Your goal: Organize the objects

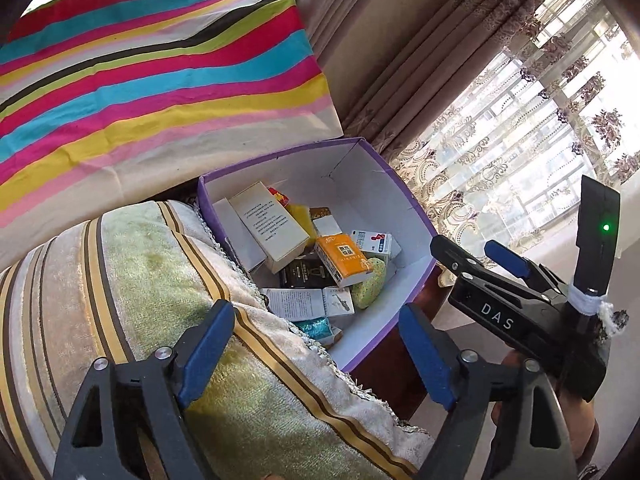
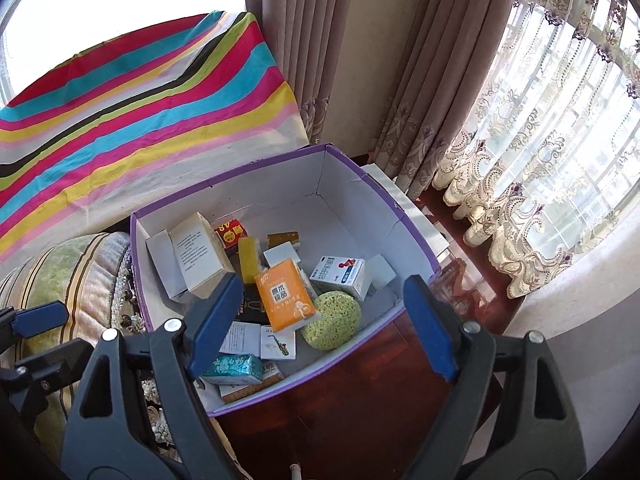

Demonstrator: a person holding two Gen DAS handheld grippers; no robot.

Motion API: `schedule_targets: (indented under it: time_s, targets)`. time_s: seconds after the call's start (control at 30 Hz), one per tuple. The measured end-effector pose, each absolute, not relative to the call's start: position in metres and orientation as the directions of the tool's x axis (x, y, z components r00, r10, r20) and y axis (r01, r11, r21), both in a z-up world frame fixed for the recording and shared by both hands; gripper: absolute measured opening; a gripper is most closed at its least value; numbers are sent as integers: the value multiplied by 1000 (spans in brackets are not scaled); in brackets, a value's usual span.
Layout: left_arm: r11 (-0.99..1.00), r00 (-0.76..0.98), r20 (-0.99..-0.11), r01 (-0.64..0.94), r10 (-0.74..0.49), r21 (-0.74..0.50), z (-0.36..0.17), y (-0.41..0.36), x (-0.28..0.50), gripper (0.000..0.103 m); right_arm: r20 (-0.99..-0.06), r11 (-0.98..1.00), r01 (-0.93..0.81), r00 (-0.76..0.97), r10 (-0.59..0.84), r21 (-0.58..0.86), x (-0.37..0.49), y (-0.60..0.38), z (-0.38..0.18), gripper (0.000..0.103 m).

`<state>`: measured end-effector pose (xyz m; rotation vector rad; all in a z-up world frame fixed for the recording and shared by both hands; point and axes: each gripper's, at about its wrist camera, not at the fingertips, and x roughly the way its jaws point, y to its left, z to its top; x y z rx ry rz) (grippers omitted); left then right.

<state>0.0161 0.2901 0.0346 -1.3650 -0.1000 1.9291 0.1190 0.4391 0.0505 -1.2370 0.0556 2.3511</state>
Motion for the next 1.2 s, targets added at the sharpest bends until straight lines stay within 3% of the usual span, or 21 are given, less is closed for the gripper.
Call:
schedule_targets:
  time_s: [0.17,0.27,1.2]
  targets:
    - [-693,-130,-763,-534,633,-483,32,293,16,99,-792,-881,-439,-469,390,-174,124,443,49,85]
    - [-698,-127,-772,-536,623,-475,32,296,17,100,-795,-883,-439,-470,384,-167,124,446,49,85]
    - [-732,-145,-792,-506,593,-456,28,293,13,102,-798,-889,-426,-470,377,-169,123,443,47,85]
